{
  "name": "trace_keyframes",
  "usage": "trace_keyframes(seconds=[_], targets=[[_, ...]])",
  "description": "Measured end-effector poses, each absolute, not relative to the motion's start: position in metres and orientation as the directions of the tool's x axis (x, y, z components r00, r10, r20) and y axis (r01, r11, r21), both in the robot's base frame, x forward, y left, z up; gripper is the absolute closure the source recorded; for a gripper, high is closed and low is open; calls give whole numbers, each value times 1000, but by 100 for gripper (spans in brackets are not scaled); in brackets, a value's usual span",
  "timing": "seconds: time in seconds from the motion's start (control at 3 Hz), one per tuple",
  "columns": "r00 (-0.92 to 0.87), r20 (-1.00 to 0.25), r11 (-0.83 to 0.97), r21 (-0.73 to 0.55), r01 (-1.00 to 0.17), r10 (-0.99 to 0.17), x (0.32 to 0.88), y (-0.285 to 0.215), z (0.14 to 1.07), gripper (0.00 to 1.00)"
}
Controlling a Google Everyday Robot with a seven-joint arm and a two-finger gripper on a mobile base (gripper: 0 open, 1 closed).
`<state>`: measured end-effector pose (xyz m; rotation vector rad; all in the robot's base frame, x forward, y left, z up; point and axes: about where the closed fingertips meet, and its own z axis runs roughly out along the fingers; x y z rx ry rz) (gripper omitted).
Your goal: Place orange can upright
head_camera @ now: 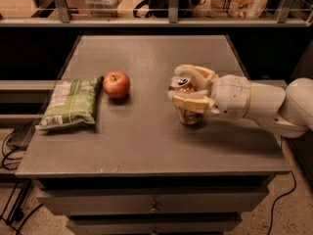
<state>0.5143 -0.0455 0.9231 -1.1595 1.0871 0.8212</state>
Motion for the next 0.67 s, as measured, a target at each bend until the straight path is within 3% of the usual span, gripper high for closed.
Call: trace_keyframes(seconds=[0.67], targets=[[277, -960, 275, -273, -922, -24, 509, -56, 917, 59]])
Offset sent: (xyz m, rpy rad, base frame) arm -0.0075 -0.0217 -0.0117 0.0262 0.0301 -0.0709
